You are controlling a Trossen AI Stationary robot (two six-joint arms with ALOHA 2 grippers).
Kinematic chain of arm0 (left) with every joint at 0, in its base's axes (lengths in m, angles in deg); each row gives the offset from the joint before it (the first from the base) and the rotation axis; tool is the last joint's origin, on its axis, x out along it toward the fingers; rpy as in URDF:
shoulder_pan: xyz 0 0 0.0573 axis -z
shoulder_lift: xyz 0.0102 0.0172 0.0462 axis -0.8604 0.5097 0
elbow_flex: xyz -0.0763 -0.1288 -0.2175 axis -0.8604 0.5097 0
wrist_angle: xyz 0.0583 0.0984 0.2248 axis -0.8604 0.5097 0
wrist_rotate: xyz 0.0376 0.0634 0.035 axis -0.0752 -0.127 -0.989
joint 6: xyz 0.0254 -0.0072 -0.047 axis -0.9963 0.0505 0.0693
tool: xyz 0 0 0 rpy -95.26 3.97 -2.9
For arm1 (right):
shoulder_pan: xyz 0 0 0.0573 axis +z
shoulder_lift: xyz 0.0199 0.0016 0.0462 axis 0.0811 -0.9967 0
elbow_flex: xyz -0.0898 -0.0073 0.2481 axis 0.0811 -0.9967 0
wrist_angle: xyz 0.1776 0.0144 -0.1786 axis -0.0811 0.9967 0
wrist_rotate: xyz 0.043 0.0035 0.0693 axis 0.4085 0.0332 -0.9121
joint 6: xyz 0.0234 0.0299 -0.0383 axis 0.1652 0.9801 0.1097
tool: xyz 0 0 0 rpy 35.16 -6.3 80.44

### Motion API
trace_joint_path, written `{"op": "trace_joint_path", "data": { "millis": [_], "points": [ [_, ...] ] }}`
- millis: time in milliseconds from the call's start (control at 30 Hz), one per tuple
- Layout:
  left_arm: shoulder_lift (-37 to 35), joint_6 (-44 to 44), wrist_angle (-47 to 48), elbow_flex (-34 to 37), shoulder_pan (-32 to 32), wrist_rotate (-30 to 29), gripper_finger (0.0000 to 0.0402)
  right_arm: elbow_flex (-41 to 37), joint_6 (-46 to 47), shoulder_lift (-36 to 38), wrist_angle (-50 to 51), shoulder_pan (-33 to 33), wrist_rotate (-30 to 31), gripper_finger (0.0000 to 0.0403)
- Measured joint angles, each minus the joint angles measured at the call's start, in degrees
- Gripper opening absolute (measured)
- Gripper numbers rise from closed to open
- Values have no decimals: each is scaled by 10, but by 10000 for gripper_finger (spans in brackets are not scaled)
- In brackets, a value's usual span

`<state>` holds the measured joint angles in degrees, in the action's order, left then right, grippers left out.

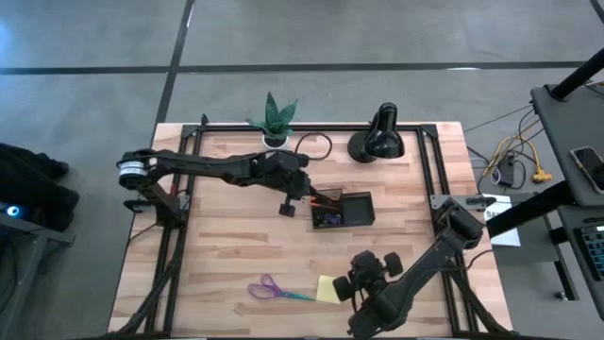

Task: Pick and place office supplies into organizer
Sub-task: Put the black ballpen into the black desk organizer, then put the purple scissors into the black desk organizer

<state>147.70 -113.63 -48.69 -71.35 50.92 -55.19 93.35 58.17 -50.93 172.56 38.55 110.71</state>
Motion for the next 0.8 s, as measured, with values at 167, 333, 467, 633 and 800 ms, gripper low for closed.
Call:
{"op": "trace_joint_path", "data": {
  "millis": [167, 333, 467, 633, 800],
  "points": [
    [32, 0, 11, -1, 7, -1, 22, -1, -1, 0, -4, -1, 1, 102],
    [27, 3, 9, -11, 21, -7, 39, -1, -4, 0, -20, -3, 0, 98],
    [9, 6, 10, -23, 24, -27, 69, -1, -6, 0, -24, -3, 0, 100],
    [3, 13, 16, -27, 25, -28, 106, -5, -12, 0, -26, -6, 0, 102],
    [5, 14, 53, -20, 25, -28, 139, -8, -13, 0, -28, -9, 0, 96]
  ]
}}
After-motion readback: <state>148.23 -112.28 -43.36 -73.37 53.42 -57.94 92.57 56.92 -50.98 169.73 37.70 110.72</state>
